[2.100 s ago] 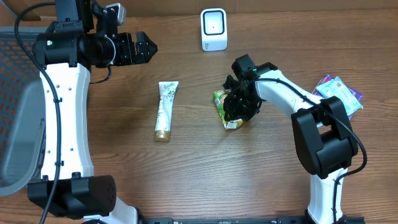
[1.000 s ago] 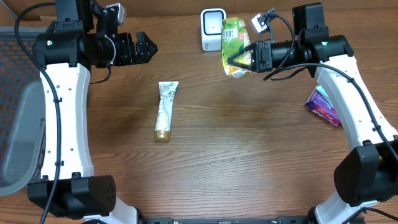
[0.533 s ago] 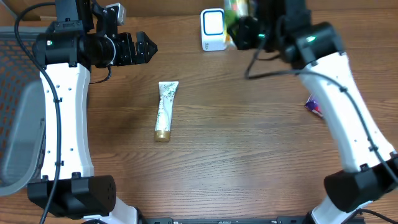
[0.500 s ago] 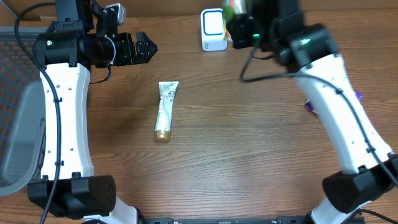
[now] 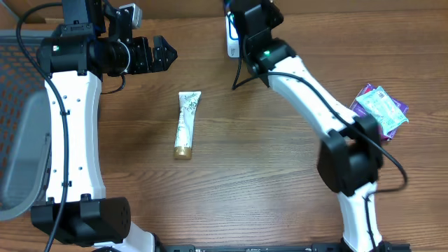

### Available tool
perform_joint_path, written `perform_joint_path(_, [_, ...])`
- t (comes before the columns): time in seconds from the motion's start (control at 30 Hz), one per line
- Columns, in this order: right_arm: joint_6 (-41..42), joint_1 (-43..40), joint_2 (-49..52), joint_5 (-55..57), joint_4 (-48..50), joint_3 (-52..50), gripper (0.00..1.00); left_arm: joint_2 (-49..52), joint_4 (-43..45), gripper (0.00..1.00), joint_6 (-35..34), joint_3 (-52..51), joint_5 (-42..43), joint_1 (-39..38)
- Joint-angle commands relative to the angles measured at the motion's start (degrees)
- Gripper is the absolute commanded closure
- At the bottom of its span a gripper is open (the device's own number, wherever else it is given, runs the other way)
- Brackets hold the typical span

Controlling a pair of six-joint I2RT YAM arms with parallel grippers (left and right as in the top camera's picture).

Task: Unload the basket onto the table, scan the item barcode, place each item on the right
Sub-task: 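Hold the green juice box's barcode up to the white scanner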

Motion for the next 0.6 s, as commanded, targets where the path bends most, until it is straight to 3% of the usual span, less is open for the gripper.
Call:
perform_joint_path(0.0, [-13.6, -0.8, 3.8, 4.6, 5.9, 1.4, 0.96, 0.2, 0.1, 0.01, -0.3, 0.0, 0.0, -0.4])
perform_joint_path(0.33, [-18.4, -2.1, 13.1, 5.2, 16.9, 1.4, 0.96, 0.2, 0.0, 0.00, -0.3, 0.0, 0.0, -0.4])
perform_joint_path(0.57, [-18.1, -3.0, 14.2, 3.6, 17.1, 1.4, 0.96, 0.2, 0.0, 0.01, -0.3, 0.0, 0.0, -0.4])
